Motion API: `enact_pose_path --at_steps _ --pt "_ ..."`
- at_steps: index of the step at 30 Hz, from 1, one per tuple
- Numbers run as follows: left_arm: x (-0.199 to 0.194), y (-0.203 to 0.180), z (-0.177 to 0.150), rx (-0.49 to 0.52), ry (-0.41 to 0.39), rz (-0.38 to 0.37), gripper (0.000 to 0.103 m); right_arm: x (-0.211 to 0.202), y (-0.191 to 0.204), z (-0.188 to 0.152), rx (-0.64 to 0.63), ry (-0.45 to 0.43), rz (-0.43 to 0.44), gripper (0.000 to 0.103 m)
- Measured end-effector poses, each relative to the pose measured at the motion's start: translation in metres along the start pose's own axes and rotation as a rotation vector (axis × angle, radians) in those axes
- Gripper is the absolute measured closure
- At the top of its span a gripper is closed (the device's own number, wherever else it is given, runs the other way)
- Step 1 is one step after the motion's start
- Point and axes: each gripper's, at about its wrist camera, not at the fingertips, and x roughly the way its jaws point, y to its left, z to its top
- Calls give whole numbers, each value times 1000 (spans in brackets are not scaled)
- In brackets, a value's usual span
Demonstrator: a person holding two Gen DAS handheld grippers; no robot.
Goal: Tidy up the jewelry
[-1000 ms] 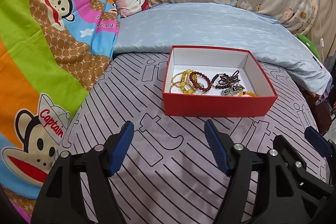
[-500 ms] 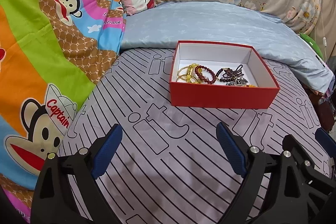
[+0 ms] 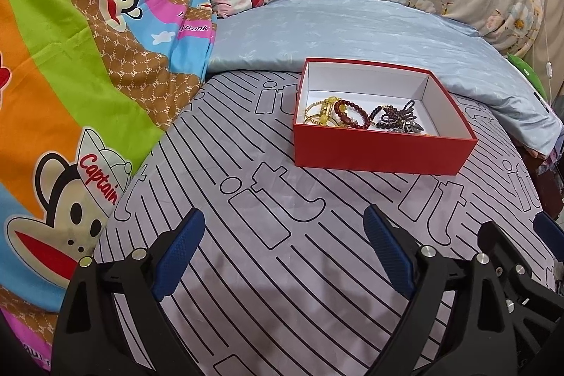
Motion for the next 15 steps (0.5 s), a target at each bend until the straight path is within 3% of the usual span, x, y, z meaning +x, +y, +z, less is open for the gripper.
enact_pose_path --at_steps 15 --pt "1 2 4 -6 -7 8 16 2 -2 2 12 2 12 23"
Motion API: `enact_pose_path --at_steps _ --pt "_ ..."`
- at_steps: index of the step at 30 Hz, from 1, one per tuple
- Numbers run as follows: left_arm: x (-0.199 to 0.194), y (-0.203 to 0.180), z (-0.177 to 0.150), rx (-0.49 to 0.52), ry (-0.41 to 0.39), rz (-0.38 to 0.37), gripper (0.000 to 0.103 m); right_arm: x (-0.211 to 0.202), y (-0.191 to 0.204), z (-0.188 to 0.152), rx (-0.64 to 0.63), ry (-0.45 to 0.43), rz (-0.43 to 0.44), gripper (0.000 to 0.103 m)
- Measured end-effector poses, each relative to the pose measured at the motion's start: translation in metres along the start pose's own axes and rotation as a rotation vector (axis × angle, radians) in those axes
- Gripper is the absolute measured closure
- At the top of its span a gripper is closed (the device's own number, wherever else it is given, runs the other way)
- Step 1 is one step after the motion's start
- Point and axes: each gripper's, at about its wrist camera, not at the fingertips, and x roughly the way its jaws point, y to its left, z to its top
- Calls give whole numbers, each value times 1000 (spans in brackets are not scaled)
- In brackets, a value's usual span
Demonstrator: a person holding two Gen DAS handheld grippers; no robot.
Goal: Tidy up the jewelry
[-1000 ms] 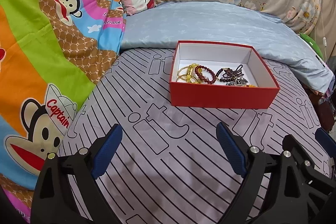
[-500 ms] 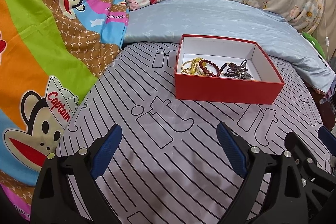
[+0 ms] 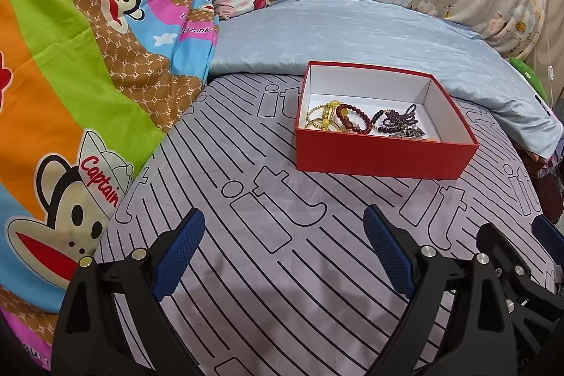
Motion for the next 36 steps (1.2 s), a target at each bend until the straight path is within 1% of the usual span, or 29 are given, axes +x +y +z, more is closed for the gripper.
enact_pose_path --at_steps 19,36 --pt "5 -3 6 4 -2 10 16 3 1 6 -4 -2 -5 23" --pt "14 -9 12 10 -2 14 16 16 -2 14 -8 2 -10 23"
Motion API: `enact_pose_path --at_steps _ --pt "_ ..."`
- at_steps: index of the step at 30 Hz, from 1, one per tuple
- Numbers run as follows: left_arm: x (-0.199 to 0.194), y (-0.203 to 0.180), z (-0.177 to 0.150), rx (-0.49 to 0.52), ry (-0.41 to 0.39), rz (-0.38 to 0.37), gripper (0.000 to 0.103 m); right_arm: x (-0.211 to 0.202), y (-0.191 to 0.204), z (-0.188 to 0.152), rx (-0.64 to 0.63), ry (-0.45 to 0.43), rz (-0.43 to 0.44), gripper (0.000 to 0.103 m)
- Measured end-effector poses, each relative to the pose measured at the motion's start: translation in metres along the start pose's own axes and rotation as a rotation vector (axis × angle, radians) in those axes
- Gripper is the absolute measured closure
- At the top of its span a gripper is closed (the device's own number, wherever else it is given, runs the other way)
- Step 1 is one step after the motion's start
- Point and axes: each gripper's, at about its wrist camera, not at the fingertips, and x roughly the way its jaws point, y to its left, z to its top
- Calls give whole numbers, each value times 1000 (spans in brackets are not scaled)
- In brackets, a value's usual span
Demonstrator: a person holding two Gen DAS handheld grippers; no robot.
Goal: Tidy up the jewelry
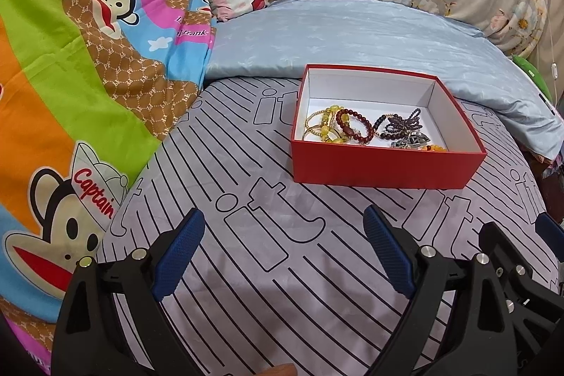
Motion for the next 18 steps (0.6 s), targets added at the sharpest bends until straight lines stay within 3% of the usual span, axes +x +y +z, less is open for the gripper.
enact_pose_path --at_steps 18 --pt "2 1 2 -1 -1 10 16 1 0 -1 -1 3 8 23"
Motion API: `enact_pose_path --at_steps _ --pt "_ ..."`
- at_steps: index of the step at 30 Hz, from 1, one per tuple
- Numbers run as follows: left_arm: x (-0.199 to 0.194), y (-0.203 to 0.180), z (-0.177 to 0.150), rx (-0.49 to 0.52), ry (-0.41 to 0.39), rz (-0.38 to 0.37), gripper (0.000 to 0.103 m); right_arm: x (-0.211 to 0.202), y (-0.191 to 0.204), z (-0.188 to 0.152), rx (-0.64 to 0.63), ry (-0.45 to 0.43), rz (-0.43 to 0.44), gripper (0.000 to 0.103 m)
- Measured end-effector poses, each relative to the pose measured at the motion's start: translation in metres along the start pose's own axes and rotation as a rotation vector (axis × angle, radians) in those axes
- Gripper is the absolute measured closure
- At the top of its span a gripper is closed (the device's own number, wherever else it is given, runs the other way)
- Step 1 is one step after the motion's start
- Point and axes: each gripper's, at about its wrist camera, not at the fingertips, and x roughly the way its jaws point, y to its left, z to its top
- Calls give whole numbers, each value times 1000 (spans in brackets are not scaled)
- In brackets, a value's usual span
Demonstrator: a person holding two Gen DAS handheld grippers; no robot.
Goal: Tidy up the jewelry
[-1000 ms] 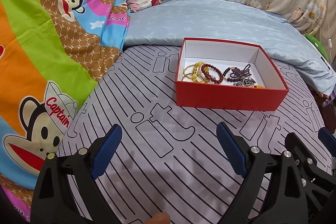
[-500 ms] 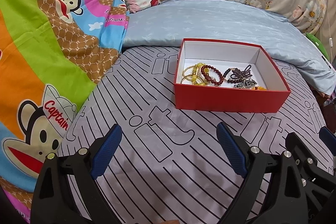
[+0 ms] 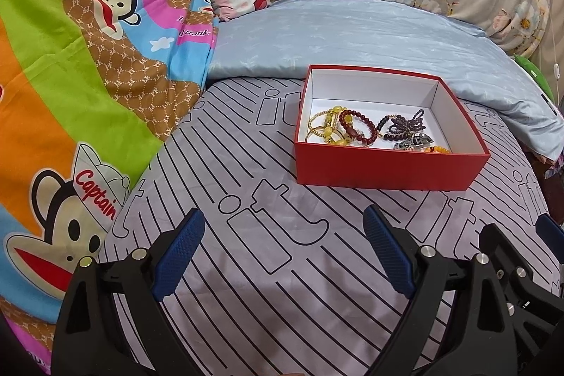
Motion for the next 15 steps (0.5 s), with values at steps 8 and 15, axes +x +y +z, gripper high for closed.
enact_pose_path --at_steps 8,15 --pt "1 -1 1 2 2 0 16 0 0 0 -3 -1 -3 23" --pt "2 -1 1 -7 0 10 17 1 1 2 -6 0 -1 23"
